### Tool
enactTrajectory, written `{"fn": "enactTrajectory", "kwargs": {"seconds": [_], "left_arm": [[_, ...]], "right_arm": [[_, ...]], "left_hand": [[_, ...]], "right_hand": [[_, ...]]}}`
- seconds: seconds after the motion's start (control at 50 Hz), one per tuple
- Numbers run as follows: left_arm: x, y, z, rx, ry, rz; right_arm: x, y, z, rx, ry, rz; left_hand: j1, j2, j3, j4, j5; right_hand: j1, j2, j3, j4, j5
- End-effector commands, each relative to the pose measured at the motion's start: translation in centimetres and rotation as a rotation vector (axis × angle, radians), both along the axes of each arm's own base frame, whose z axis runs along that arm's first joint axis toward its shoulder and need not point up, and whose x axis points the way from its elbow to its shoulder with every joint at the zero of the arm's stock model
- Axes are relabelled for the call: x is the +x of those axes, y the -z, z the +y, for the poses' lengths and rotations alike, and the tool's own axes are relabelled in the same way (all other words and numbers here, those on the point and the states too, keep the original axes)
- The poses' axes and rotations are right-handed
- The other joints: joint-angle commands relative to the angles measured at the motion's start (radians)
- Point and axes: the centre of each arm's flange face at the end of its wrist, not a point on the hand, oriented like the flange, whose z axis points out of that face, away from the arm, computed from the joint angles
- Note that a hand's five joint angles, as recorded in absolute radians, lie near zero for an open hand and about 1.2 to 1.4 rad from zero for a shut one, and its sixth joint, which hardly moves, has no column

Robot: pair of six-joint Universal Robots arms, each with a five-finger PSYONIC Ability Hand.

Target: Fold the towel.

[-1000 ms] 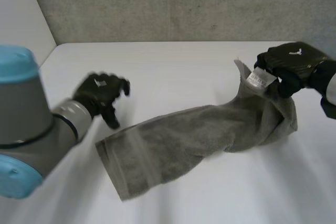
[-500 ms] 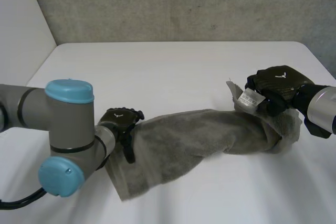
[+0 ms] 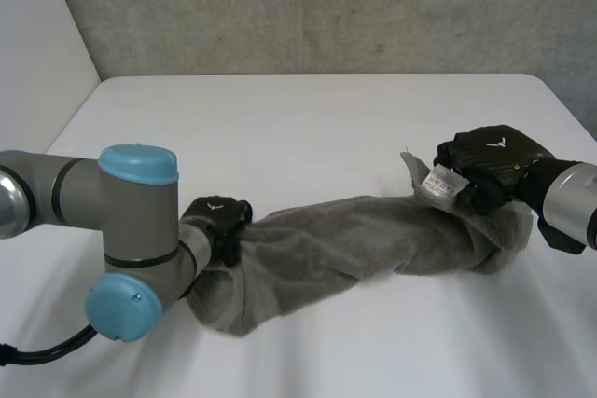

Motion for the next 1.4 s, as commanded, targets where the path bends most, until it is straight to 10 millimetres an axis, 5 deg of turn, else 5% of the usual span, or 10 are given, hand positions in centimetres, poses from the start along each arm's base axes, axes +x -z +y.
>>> {"fn": "enactTrajectory", "kwargs": {"seconds": [0.02, 0.3, 0.42, 0.48, 0.64, 0.74, 0.88, 1.02, 1.28, 1.4], "left_arm": [[0.0, -2.6, -0.1, -0.058, 0.0, 0.033], [1.1, -15.0, 1.5, -0.349, 0.006, 0.205], [1.0, -15.1, 1.0, -0.354, 0.006, 0.194], [0.7, -12.3, -0.1, -0.297, 0.028, 0.087], [0.1, -10.3, -5.2, -0.39, 0.088, -0.159], [-0.7, -18.5, -9.2, -0.695, -0.03, 0.012], [1.1, -25.3, -8.7, -0.858, -0.196, 0.335], [1.8, -20.8, -7.5, -0.711, -0.177, 0.335], [2.9, -3.3, -1.7, -0.3, 0.055, 0.034], [3.6, -1.5, 0.0, -0.287, 0.108, -0.071]], "right_arm": [[-0.3, -1.5, -0.3, -0.053, 0.017, -0.006], [-0.7, -12.5, 2.1, -0.212, 0.028, -0.094], [-0.7, -9.2, 0.3, -0.098, 0.007, 0.018], [-0.4, -8.1, -0.4, -0.089, -0.009, 0.062], [2.5, -5.5, -4.9, -0.16, -0.075, 0.101], [6.4, -10.2, -8.5, -0.658, -0.08, -0.123], [4.0, -17.3, -6.5, -0.933, 0.018, -0.548], [2.6, -14.0, -6.3, -0.733, -0.026, -0.588], [1.9, 2.0, -4.1, -0.219, -0.105, -0.223], [1.1, 4.8, -2.8, -0.107, -0.097, -0.123]], "left_hand": [[0.443, 0.046, -0.122, -0.098, -0.272], [0.443, 0.046, -0.122, -0.098, -0.272], [0.443, 0.046, -0.122, -0.098, -0.272], [0.443, 0.046, -0.122, -0.098, -0.272], [0.443, 0.046, -0.122, -0.098, -0.272], [0.443, 0.046, -0.122, -0.098, -0.272], [0.443, 0.046, -0.122, -0.098, -0.272], [0.443, 0.046, -0.122, -0.098, -0.272], [0.104, -0.293, -0.462, -0.438, -0.612], [-0.053, -0.449, -0.618, -0.594, -0.768]], "right_hand": [[0.099, 0.121, 0.067, 0.068, 0.09], [0.099, 0.121, 0.067, 0.068, 0.09], [0.099, 0.121, 0.067, 0.068, 0.09], [0.099, 0.121, 0.067, 0.068, 0.09], [0.099, 0.121, 0.067, 0.068, 0.09], [0.099, 0.121, 0.067, 0.068, 0.09], [0.099, 0.121, 0.067, 0.068, 0.09], [0.099, 0.121, 0.067, 0.068, 0.09], [0.099, 0.121, 0.067, 0.068, 0.09], [0.099, 0.121, 0.067, 0.068, 0.09]]}}
